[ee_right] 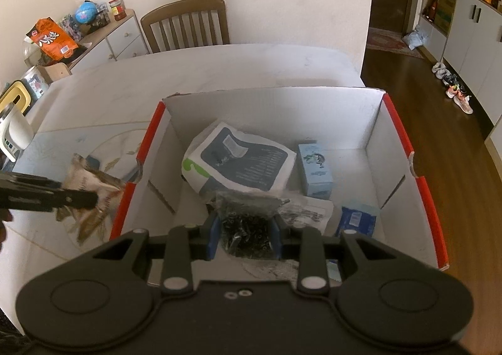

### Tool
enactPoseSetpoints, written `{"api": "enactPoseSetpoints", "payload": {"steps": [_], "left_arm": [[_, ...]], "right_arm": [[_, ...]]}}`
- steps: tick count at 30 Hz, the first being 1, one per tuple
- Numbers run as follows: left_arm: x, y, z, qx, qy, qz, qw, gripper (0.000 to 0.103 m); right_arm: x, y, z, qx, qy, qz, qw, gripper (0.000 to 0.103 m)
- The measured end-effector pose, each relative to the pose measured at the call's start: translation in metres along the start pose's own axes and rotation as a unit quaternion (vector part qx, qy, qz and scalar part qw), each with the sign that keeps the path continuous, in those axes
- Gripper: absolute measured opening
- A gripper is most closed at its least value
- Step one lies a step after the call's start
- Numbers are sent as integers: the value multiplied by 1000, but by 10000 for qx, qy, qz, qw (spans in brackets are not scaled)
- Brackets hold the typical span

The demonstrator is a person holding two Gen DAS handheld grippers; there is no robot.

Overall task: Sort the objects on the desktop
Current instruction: 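Carry the foil bag and black snack bag over the shoebox with both grippers, then lower the foil bag and black snack bag into the shoebox, opening both grippers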

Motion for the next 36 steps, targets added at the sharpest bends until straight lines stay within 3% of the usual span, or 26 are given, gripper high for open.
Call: {"api": "enactPoseSetpoints", "payload": {"steps": [13, 24, 36], "left_arm": [[-19, -15, -45, 190, 376, -237, 9988, 36], [-1, -27, -88, 526, 599, -168, 9967, 36], [43, -37, -135, 1235, 657, 162, 9900, 36]], "right_arm": [[3, -1, -19, -98, 29, 157, 9998, 31], [4, 0, -39, -86, 27, 257, 9996, 31], [8, 0, -54, -44, 25, 328, 9994, 31]]}}
Point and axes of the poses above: each gripper's, at about its wrist camera, not at the fingertips, and x roughly the way its jaws point, z to its left, y to its underside, the point moved 3 cm from there along x, roughly the way its jaws point, and after that the axes turned 3 degrees about z, right-handed, at the moved point
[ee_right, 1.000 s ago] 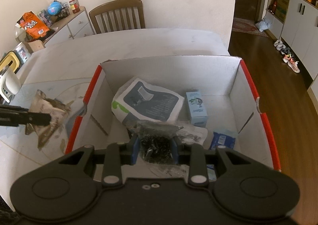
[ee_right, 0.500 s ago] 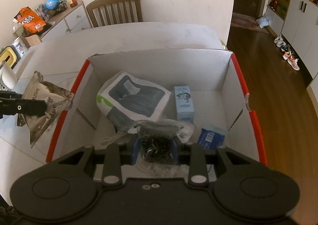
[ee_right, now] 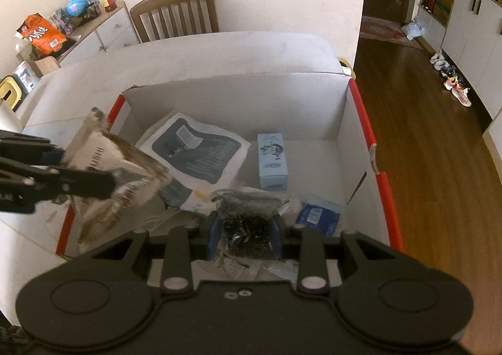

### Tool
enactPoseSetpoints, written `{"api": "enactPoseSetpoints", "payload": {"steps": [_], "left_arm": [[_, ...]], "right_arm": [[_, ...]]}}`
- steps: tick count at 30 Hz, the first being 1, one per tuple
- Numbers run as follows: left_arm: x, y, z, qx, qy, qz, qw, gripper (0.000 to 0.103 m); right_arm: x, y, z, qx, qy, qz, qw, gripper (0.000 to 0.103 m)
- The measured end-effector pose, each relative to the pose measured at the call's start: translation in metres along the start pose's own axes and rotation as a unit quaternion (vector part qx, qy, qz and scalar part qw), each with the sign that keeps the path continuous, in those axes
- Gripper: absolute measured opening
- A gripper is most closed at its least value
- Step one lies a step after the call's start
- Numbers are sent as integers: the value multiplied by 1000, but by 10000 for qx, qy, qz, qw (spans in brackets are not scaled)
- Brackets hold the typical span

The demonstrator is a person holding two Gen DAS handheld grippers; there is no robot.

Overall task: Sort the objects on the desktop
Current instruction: 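Lower the foil bag and black snack bag into the shoebox, opening both grippers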

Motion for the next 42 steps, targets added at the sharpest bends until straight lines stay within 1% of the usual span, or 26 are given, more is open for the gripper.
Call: {"api": "enactPoseSetpoints", "payload": {"steps": [4, 7, 11, 14, 17, 24, 27, 30, 39, 40, 42], "left_arm": [[20, 1, -8, 253, -23, 262, 9993, 36], [32, 3, -8, 334, -87, 406, 9986, 36], [42, 5, -6, 475, -222, 521, 9973, 36], [48, 4, -5, 552, -221, 623, 9963, 36], [52, 6, -7, 738, -325, 697, 9943, 36], [56, 5, -8, 959, -439, 796, 9912, 36], [55, 4, -8, 961, -443, 808, 9911, 36], [56, 4, -8, 978, -451, 820, 9908, 36], [55, 3, -10, 977, -479, 827, 9906, 38], [55, 3, -10, 966, -468, 833, 9907, 39], [53, 3, -10, 916, -475, 824, 9912, 47]], "right_arm": [[5, 0, -5, -47, 76, 79, 9999, 31], [9, 2, -9, -45, 118, 172, 9998, 31], [16, 6, -10, -28, 135, 296, 9995, 31], [21, 8, -9, -68, 120, 371, 9992, 31], [25, 9, -8, -136, 119, 452, 9988, 31], [37, 11, -4, -206, 108, 670, 9975, 31], [38, 12, -5, -203, 116, 703, 9973, 32], [38, 11, -6, -205, 138, 720, 9971, 35], [32, 11, -11, -87, 157, 635, 9978, 36], [30, 12, -11, -84, 150, 621, 9979, 36], [28, 12, -12, -77, 133, 600, 9981, 36]]}}
Point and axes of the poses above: each gripper's, at about its wrist camera, not at the fingertips, and x roughly the way its jaws point, z to its left, y to its underside, the point moved 3 cm from there along x, roughly the way its jaws point, and after that the axes turned 3 degrees about z, right-handed, at the moved point
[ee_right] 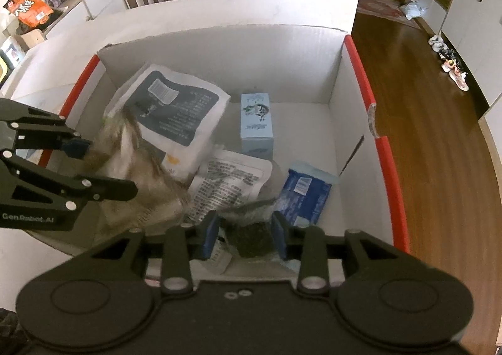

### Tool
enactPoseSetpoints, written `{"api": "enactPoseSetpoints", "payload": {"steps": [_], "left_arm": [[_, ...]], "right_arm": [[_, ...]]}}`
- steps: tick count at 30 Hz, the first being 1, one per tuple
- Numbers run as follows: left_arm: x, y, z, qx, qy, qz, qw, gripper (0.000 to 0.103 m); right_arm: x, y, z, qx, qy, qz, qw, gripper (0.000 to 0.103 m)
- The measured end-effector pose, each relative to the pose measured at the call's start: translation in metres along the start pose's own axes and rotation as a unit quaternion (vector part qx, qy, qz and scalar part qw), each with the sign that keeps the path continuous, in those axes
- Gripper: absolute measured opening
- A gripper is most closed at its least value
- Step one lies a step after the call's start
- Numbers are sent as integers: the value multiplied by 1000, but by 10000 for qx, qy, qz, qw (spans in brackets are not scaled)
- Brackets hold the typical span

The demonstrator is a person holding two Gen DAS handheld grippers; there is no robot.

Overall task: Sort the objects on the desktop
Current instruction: 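Lower the foil bag and black snack bag into the shoebox, opening both grippers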

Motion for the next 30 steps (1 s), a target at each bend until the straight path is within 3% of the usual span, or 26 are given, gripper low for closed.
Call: {"api": "enactPoseSetpoints", "payload": {"steps": [1, 2, 24, 28, 30], "left_arm": [[-1, 0, 0, -34, -27, -24, 10000, 54], [-3, 0, 0, -49, -19, -50, 10000, 54], [-48, 8, -7, -388, 8, -510, 9979, 54], [-55, 11, -7, -514, -49, -570, 9970, 64], [-58, 14, -6, -553, -71, -593, 9967, 64]], "right_arm": [[-1, 0, 0, 2, -10, -11, 10000, 36], [-3, 0, 0, 5, -12, -24, 10000, 36], [-47, 4, 11, -58, -248, -538, 9982, 36], [-52, 6, 13, -58, -260, -624, 9977, 36], [-55, 8, 14, -44, -262, -676, 9974, 36]]}}
Point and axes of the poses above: each gripper's, at about its wrist camera, not at the fingertips, and x roughly the way its jaws point, z to its left, y to its underside, the point moved 3 cm from there along x, roughly the way its jaws point, and after that the axes turned 3 degrees about z, right-handed, at the moved point
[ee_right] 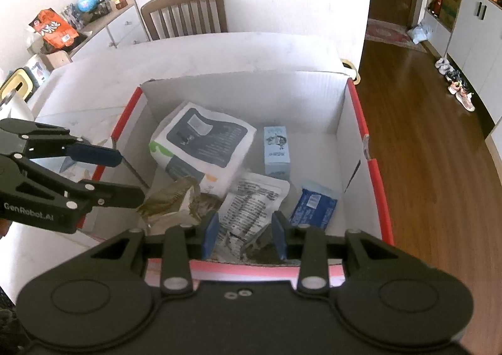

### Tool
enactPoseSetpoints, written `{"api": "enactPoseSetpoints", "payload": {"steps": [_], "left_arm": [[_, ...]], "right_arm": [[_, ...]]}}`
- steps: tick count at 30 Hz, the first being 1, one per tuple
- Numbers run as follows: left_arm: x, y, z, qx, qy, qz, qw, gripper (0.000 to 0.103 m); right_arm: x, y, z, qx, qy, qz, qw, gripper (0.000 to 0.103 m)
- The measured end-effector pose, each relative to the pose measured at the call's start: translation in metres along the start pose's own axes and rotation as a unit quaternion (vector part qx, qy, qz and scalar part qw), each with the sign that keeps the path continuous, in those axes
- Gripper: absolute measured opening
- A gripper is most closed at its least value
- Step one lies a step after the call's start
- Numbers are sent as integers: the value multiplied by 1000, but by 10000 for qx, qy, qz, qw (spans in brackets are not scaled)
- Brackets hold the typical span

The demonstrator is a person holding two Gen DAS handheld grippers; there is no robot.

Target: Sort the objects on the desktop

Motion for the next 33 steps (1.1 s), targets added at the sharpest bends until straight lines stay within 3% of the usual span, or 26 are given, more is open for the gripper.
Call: {"api": "enactPoseSetpoints", "payload": {"steps": [3, 12, 24, 26, 33], "left_arm": [[-5, 3, 0, -57, -74, -11, 10000, 66], [-18, 12, 7, -336, -322, -90, 9989, 82], [-28, 27, 13, -567, -260, -200, 9978, 90], [-28, 29, 14, -578, -266, -231, 9977, 103], [-35, 37, 14, -624, -247, -347, 9971, 103]], "right_arm": [[-5, 2, 0, 53, -23, -46, 10000, 37], [-14, 6, 9, 67, -70, -219, 9997, 43], [-25, 12, 21, 15, -176, -477, 9987, 67], [-26, 14, 22, 40, -188, -506, 9985, 69], [-34, 25, 25, 111, -86, -686, 9975, 77]]}}
Point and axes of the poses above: each gripper's, at about its wrist camera, not at the fingertips, and x roughly the way its jaws point, z to its left, y to its underside, the point moved 3 cm from there along x, roughly the way its jaws point, and after that the axes turned 3 degrees about z, right-handed, at the moved point
